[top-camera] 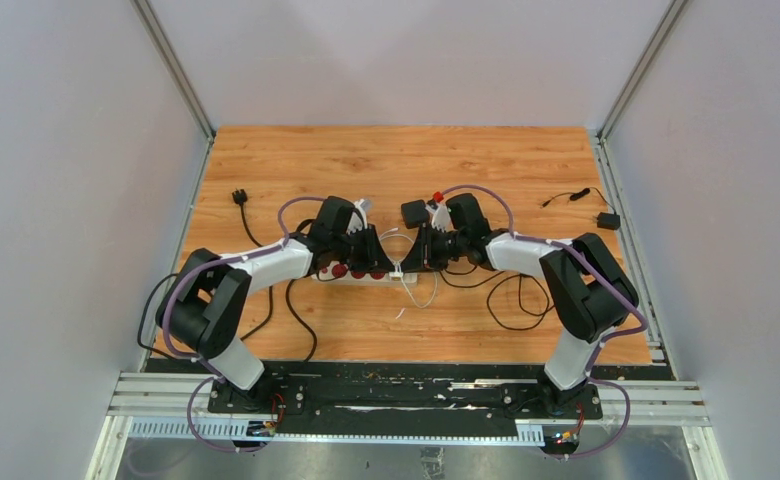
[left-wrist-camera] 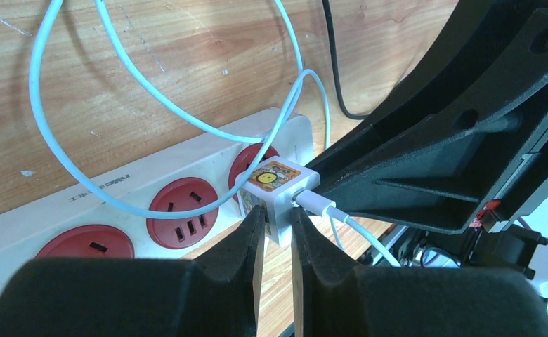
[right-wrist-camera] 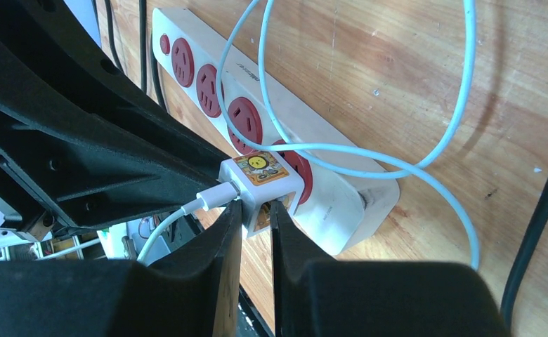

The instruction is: Insert the plug

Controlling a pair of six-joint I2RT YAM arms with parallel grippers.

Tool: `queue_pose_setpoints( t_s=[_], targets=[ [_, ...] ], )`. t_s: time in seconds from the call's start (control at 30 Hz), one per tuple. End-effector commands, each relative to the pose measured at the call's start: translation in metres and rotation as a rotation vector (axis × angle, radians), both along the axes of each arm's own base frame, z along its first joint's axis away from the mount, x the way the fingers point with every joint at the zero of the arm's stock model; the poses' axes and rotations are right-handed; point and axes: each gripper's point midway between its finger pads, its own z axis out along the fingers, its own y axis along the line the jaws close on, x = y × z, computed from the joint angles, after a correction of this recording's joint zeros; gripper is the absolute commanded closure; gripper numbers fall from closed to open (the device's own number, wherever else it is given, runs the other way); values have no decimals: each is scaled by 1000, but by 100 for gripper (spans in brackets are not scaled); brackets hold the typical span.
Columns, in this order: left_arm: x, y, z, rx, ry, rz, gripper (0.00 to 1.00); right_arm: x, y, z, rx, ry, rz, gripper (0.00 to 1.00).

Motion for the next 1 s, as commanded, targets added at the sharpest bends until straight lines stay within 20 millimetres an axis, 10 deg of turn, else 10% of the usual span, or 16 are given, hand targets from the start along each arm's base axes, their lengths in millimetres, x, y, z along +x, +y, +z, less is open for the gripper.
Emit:
queue_pose_setpoints(
  t_s=[0.0, 0.37, 0.97],
  targets=[
    [-57, 56, -97, 379, 223, 4, 87, -81, -51, -106, -385, 271, 72, 98],
    [-59, 54, -101, 398, 220, -14, 86, -73, -65, -107, -481, 215, 72, 95],
    [12, 21, -2, 280, -59, 57, 64, 0, -7, -2, -274, -37, 53, 70]
  ],
)
